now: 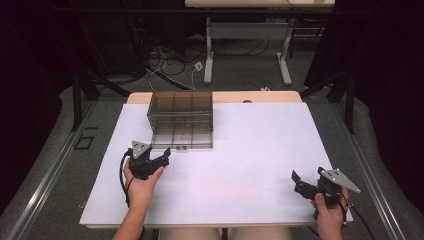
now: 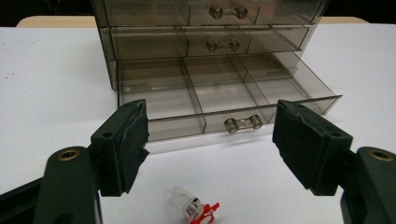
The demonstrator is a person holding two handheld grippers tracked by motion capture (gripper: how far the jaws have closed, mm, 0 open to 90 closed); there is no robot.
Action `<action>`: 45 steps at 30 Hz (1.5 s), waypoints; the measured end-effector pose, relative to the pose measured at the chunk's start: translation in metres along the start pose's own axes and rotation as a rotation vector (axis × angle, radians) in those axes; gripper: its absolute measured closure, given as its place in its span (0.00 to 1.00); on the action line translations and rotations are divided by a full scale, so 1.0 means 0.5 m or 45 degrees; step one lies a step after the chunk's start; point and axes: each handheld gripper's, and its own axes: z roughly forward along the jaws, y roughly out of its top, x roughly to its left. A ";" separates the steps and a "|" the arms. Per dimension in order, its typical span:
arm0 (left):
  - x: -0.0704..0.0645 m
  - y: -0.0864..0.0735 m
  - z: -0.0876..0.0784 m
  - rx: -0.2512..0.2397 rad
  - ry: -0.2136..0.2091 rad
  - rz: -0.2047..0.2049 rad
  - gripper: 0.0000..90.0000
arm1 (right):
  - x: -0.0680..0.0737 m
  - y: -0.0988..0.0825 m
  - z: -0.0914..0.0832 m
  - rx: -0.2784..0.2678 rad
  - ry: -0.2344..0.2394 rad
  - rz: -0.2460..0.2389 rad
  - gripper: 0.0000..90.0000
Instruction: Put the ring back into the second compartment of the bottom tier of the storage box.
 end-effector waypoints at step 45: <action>0.007 -0.055 0.032 0.246 0.051 -0.028 0.45 | -0.003 -0.002 0.004 0.018 0.002 0.014 0.08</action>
